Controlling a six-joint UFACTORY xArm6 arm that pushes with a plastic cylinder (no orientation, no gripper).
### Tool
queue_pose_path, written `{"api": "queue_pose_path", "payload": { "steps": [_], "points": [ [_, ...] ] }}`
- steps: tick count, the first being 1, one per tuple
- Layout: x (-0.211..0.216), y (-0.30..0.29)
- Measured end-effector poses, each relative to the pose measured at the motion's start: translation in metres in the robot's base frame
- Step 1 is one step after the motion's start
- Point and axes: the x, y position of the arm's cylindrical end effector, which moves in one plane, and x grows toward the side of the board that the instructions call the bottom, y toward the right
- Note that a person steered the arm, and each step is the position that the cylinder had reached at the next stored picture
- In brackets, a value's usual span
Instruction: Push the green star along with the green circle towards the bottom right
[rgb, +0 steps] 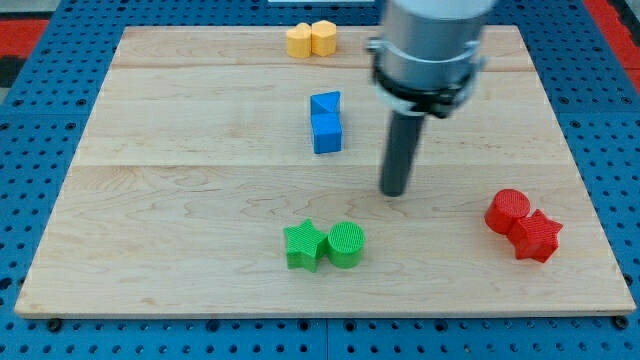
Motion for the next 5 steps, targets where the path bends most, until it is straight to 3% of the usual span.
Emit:
{"api": "queue_pose_path", "payload": {
  "steps": [2, 3, 5],
  "points": [
    [0.009, -0.128],
    [0.024, -0.149],
    [0.081, -0.118]
  ]
}}
